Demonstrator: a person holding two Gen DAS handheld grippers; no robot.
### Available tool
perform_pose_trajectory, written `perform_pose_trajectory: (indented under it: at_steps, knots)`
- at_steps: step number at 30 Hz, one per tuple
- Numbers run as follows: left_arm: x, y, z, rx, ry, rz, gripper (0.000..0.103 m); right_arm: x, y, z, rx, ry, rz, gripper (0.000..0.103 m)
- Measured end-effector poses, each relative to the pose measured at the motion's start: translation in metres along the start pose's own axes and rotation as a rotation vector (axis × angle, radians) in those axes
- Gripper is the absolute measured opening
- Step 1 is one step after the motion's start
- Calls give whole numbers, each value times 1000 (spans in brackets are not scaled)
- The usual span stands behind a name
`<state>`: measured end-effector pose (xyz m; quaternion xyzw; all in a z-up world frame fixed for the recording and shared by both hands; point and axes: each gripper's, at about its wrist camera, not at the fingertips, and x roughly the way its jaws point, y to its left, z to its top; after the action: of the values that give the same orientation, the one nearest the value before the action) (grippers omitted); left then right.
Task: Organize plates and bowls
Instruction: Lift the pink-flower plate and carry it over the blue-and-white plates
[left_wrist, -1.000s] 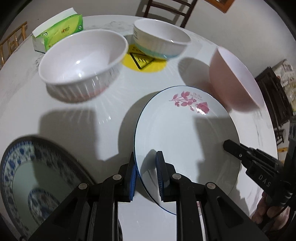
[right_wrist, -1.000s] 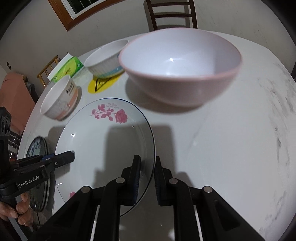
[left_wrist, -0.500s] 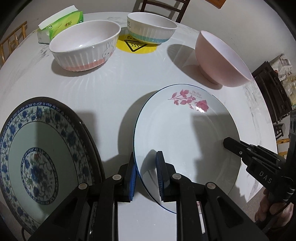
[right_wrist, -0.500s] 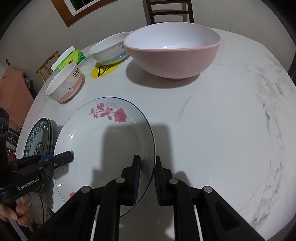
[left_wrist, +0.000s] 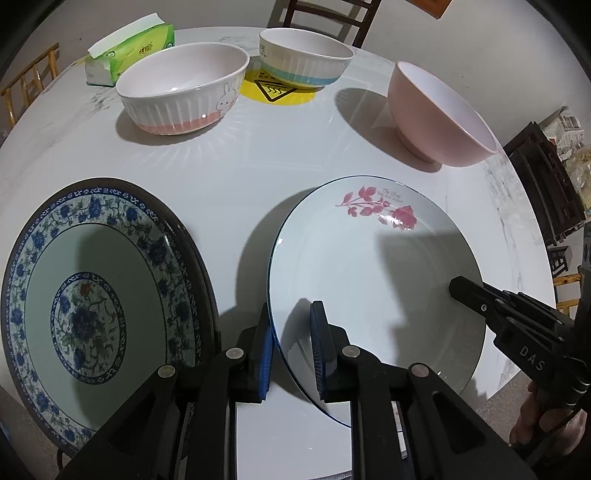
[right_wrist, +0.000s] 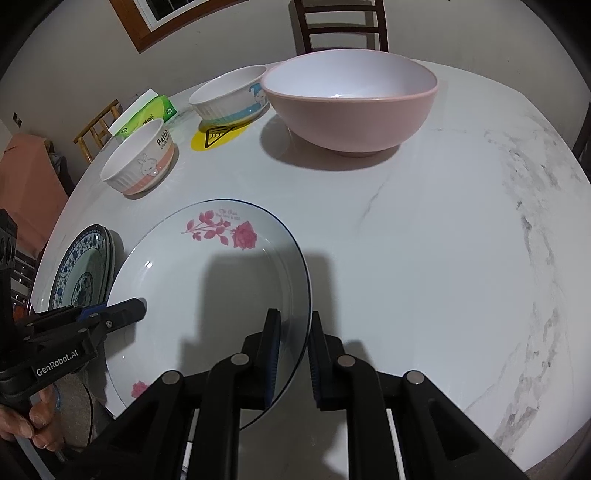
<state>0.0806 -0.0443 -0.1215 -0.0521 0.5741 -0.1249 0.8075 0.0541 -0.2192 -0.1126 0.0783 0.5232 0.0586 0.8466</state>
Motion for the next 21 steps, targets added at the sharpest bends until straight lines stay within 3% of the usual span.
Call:
perform_pose_trajectory:
  at_steps: [21]
  knots:
    - [-39, 17, -3, -20, -81, 15, 15, -28, 30, 8, -50, -67, 15, 14]
